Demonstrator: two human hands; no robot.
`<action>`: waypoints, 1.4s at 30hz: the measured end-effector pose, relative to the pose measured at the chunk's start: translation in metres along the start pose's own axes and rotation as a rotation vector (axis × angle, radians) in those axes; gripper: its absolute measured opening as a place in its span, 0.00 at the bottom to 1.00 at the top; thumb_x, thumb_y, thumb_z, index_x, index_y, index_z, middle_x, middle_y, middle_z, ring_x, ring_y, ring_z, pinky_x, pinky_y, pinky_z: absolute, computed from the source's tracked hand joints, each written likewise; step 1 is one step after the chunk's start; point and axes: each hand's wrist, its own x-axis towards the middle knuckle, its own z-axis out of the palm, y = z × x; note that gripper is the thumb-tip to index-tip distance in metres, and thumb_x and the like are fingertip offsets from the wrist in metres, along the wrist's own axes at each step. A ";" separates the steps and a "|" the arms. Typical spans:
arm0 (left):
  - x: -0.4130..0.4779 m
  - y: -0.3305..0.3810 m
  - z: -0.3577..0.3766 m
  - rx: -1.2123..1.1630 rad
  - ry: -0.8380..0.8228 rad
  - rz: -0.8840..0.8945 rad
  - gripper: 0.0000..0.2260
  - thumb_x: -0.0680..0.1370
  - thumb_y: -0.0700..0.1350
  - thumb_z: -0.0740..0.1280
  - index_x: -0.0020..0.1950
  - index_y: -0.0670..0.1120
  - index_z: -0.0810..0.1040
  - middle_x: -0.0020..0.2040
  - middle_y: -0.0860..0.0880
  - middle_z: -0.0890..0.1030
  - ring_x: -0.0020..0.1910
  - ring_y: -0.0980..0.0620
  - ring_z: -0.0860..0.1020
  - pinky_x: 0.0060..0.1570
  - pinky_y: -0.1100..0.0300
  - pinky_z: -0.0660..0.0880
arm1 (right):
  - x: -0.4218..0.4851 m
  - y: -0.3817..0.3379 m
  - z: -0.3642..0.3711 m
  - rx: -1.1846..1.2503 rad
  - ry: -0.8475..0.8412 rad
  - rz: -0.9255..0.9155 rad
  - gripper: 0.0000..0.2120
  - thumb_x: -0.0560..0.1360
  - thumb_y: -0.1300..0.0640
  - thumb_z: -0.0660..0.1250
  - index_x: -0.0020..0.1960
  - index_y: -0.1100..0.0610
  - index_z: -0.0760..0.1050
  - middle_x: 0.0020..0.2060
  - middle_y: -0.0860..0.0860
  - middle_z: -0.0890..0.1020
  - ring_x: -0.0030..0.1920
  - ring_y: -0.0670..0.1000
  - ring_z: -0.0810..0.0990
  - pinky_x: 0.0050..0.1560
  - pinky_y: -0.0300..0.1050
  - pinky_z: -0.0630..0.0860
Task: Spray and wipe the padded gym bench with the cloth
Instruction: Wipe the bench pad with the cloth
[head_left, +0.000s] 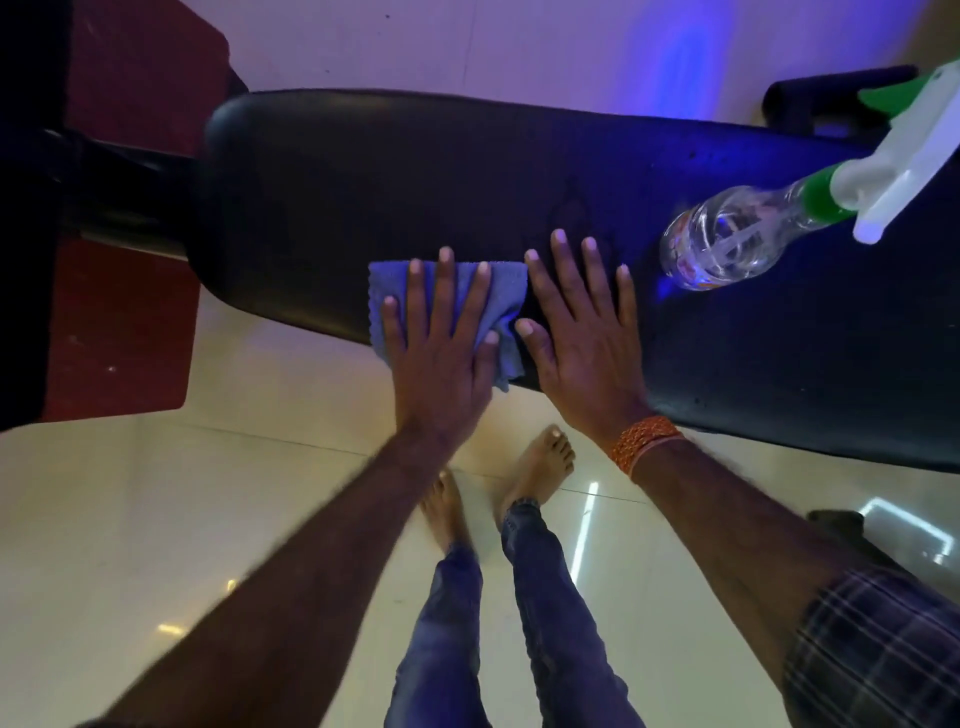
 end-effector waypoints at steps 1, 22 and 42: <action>-0.008 0.009 0.003 -0.013 0.007 -0.029 0.26 0.86 0.55 0.51 0.84 0.52 0.56 0.85 0.45 0.53 0.84 0.42 0.49 0.81 0.39 0.46 | -0.002 0.000 0.000 -0.007 -0.001 0.001 0.31 0.85 0.38 0.42 0.84 0.51 0.54 0.84 0.53 0.53 0.84 0.57 0.50 0.81 0.64 0.49; 0.059 0.013 -0.010 0.069 -0.010 0.233 0.26 0.86 0.60 0.49 0.84 0.56 0.52 0.85 0.45 0.52 0.84 0.40 0.50 0.80 0.37 0.51 | -0.004 0.002 -0.011 0.040 0.007 0.172 0.30 0.85 0.41 0.45 0.83 0.54 0.57 0.84 0.52 0.53 0.84 0.56 0.50 0.81 0.61 0.52; 0.147 0.016 -0.010 0.058 -0.023 0.493 0.26 0.87 0.59 0.49 0.85 0.54 0.51 0.85 0.45 0.51 0.84 0.41 0.49 0.80 0.37 0.50 | 0.012 -0.017 -0.003 0.200 0.137 0.411 0.29 0.85 0.45 0.50 0.83 0.55 0.56 0.84 0.52 0.54 0.84 0.54 0.48 0.83 0.57 0.48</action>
